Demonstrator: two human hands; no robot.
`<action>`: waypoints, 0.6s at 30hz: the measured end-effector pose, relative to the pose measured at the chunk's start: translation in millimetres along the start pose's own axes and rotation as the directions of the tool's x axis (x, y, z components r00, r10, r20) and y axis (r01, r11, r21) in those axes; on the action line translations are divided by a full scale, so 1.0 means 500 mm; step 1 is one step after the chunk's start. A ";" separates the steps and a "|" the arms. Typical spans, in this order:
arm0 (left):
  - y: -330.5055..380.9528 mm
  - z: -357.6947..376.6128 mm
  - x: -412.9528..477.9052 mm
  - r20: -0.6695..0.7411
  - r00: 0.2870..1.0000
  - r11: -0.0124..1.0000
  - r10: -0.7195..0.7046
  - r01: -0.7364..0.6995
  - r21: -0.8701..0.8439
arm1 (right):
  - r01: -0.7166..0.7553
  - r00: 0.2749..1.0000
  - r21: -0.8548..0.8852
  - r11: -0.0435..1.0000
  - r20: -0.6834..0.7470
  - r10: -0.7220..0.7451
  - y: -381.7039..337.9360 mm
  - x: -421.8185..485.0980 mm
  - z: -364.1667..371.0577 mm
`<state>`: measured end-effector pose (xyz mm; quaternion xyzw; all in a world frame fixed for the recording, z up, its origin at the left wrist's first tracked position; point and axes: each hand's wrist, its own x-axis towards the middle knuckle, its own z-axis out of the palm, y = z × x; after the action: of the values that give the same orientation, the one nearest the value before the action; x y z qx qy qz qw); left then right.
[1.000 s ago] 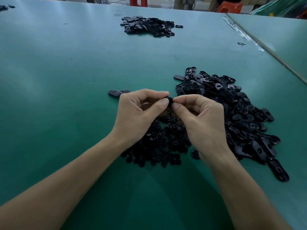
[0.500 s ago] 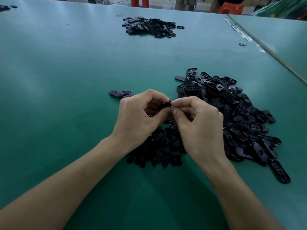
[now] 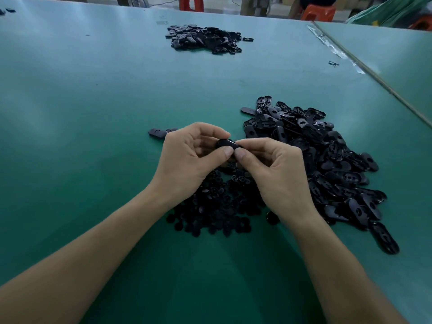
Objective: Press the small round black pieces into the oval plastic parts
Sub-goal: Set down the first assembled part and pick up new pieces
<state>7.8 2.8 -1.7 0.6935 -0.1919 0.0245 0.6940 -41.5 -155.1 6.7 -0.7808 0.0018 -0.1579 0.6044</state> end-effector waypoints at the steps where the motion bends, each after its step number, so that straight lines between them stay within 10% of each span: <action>1: 0.000 -0.002 0.000 0.006 1.000 1.000 -0.005 0.005 -0.009 | -0.007 1.000 0.019 1.000 0.004 0.007 0.001 0.001 -0.001; 18: 0.001 -0.003 0.001 0.060 0.998 0.998 0.009 -0.013 0.066 | 0.043 0.999 -0.152 0.987 0.013 -0.041 -0.006 -0.002 -0.013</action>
<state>8.4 4.4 -1.2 0.7157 -0.2152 0.0142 0.6643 -44.6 -160.3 10.6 -0.8254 -0.0055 -0.1664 0.5394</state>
